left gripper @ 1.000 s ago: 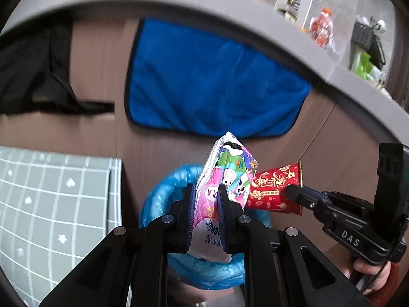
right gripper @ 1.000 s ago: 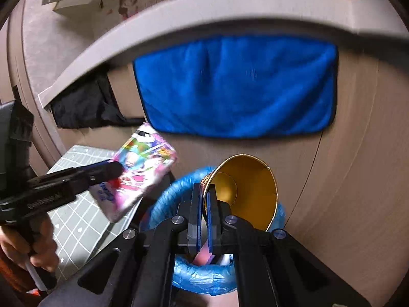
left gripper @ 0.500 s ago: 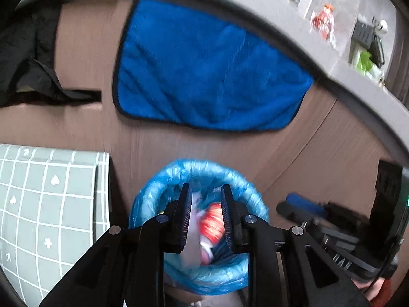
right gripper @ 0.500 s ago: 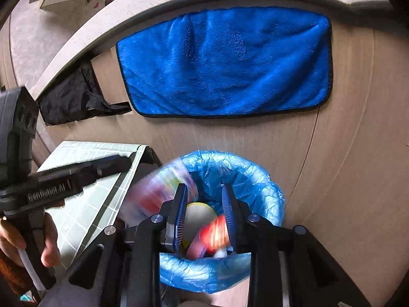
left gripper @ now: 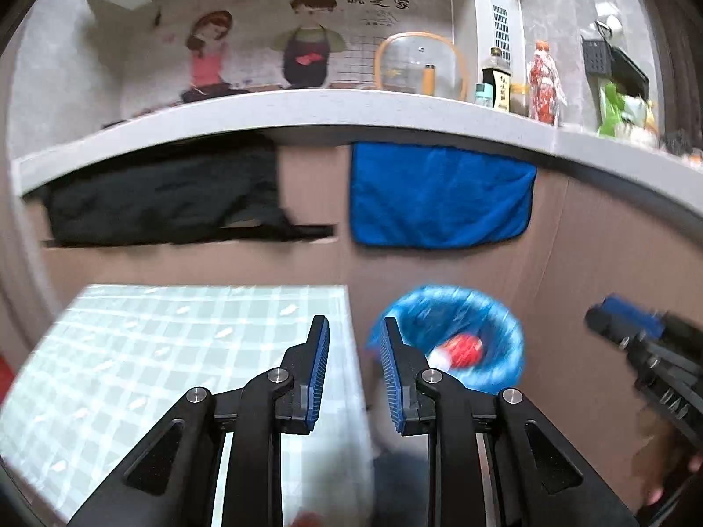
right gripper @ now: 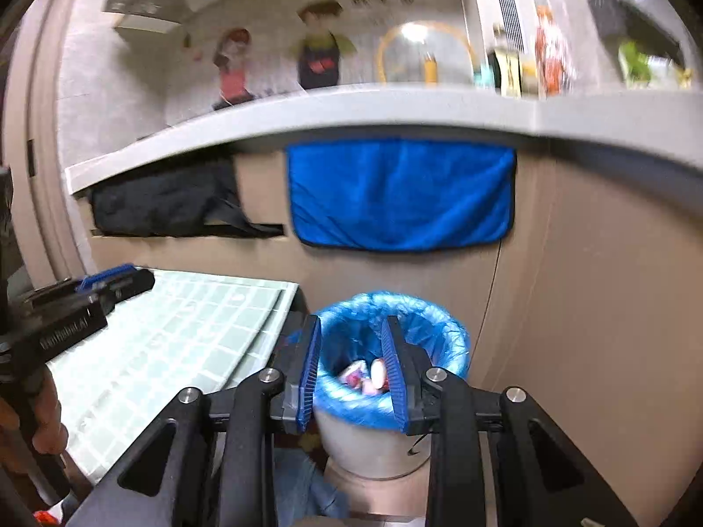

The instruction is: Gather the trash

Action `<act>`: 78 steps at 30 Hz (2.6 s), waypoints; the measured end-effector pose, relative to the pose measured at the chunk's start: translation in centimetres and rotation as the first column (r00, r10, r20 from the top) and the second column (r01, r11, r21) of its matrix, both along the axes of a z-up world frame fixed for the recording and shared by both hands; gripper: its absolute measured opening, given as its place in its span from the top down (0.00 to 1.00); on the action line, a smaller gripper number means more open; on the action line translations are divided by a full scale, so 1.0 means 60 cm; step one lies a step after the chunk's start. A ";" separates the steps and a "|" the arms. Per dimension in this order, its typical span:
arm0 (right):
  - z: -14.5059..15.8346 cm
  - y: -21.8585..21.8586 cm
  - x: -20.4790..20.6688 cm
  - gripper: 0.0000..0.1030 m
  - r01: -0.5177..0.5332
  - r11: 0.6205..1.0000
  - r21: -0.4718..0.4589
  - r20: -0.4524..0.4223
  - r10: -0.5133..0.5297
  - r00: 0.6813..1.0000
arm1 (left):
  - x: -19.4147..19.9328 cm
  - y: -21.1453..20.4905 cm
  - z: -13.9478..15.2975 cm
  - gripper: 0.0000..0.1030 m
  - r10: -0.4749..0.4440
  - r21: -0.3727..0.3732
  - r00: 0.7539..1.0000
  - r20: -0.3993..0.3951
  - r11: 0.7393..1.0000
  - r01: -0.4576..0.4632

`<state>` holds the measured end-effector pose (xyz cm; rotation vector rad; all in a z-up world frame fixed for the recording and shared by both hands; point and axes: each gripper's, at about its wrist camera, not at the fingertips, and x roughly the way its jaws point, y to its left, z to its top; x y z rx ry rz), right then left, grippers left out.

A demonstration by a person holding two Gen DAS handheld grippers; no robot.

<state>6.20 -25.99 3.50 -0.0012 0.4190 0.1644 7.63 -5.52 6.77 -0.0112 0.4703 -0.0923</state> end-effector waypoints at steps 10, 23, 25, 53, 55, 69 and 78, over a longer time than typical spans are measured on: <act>-0.053 0.126 -0.163 0.72 -0.146 0.989 -0.020 -0.055 0.145 0.988 | -0.222 0.067 -0.026 0.76 0.115 0.051 0.991 0.071 0.992 -0.119; -0.055 0.147 -0.255 0.71 -0.062 0.995 -0.074 0.059 0.066 0.996 | -0.297 0.083 -0.034 0.76 0.183 0.044 0.976 0.118 0.981 -0.189; -0.053 0.145 -0.254 0.71 -0.070 0.996 -0.058 0.057 0.074 0.996 | -0.302 0.085 -0.031 0.76 0.190 0.039 0.973 0.131 0.980 -0.197; -0.053 0.142 -0.260 0.71 -0.085 0.996 -0.035 0.048 0.087 0.995 | -0.322 0.078 -0.024 0.76 0.174 0.042 0.975 0.139 0.983 -0.181; -0.053 0.142 -0.260 0.71 -0.086 0.996 -0.037 0.048 0.088 0.995 | -0.322 0.079 -0.025 0.76 0.168 0.042 0.977 0.134 0.984 -0.175; -0.051 0.138 -0.256 0.71 -0.089 0.995 -0.033 0.040 0.090 0.995 | -0.321 0.080 -0.028 0.76 0.152 0.044 0.980 0.126 0.986 -0.159; -0.053 0.140 -0.259 0.71 -0.076 0.997 -0.032 0.047 0.078 0.996 | -0.314 0.087 -0.032 0.76 0.135 0.045 0.984 0.118 0.989 -0.142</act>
